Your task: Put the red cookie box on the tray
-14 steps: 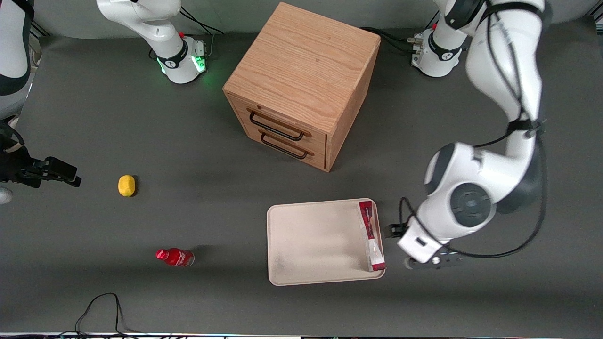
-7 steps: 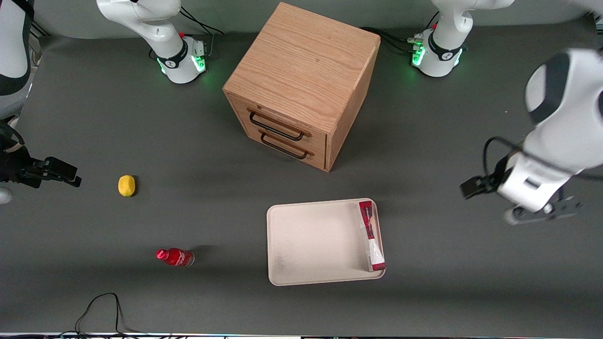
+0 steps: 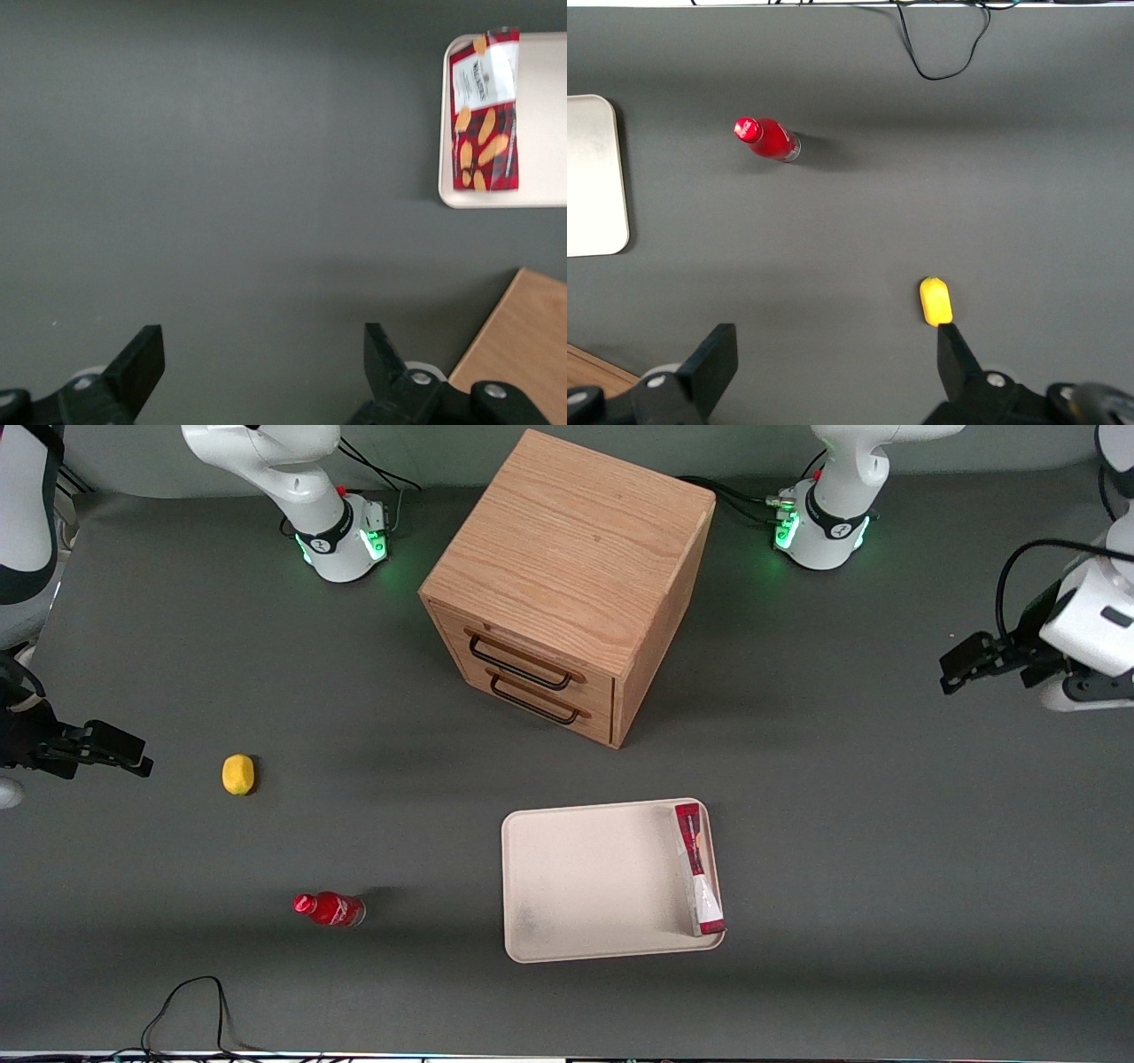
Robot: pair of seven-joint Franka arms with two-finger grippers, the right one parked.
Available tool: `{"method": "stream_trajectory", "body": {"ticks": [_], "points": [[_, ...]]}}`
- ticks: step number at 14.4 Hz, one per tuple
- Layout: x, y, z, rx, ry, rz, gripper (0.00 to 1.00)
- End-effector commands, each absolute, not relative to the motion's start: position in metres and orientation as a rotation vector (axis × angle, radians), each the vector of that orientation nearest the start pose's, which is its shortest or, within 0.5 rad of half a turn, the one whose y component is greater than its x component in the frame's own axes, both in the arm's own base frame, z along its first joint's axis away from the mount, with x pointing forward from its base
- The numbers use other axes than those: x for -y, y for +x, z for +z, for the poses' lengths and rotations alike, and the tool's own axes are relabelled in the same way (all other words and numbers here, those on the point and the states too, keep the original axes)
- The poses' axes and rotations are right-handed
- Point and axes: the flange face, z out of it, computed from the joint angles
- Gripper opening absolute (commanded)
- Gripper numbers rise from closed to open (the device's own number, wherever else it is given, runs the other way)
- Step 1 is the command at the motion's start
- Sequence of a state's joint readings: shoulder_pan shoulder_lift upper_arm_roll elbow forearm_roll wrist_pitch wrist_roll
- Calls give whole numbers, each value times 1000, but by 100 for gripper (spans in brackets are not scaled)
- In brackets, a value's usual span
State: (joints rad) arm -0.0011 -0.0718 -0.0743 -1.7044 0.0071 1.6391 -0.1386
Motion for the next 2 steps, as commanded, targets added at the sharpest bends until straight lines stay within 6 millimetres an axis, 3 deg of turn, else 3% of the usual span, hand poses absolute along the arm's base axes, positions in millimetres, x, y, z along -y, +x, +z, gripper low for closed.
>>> {"method": "stream_trajectory", "body": {"ticks": [1,2], "points": [[37,521,607,71,-3133,26,100],[36,520,609,71,-3133,24,100]]}}
